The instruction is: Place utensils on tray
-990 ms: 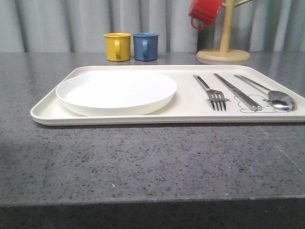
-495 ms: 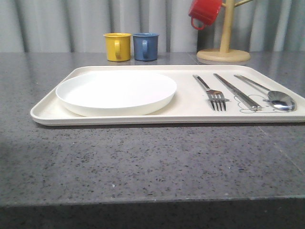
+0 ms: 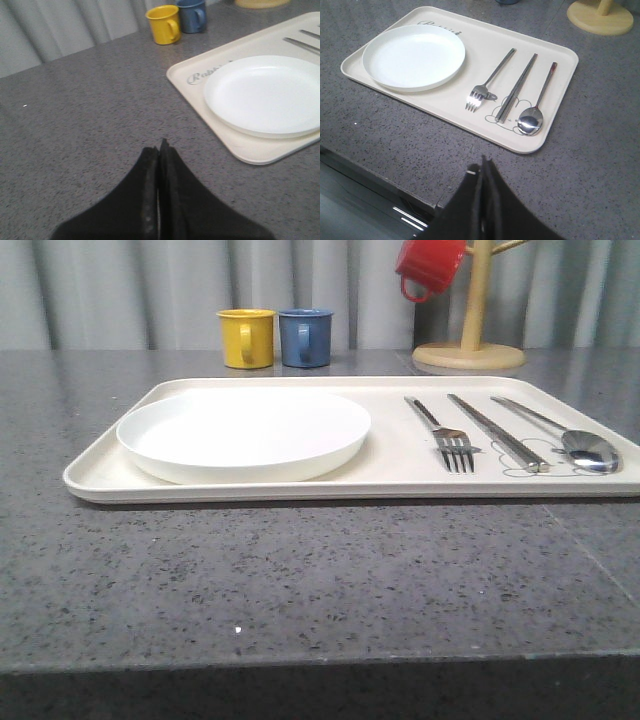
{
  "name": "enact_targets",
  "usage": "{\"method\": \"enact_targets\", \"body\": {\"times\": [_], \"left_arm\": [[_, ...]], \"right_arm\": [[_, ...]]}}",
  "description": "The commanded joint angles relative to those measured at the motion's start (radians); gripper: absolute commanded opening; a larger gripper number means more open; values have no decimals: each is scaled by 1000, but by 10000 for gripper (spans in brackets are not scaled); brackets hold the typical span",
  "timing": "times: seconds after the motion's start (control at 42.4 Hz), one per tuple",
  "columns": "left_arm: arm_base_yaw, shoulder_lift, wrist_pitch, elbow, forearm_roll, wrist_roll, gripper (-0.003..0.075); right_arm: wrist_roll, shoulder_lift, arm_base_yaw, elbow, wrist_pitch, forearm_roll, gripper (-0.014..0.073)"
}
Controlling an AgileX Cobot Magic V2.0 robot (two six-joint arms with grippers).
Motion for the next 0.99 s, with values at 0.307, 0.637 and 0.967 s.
{"method": "enact_targets", "body": {"times": [0.307,0.637,0.967], "left_arm": [[211,-295,-484,413,-24,-4,-20],[216,-355,-606,530,-134,-4,-20],[216,-353,-609,530,-134,-4,-20]], "right_arm": [[-11,12,4,-22,-82,-2,-58],[-11,12,4,-22,-82,-2,-58],[-11,12,4,-22,-82,-2,-58]]}}
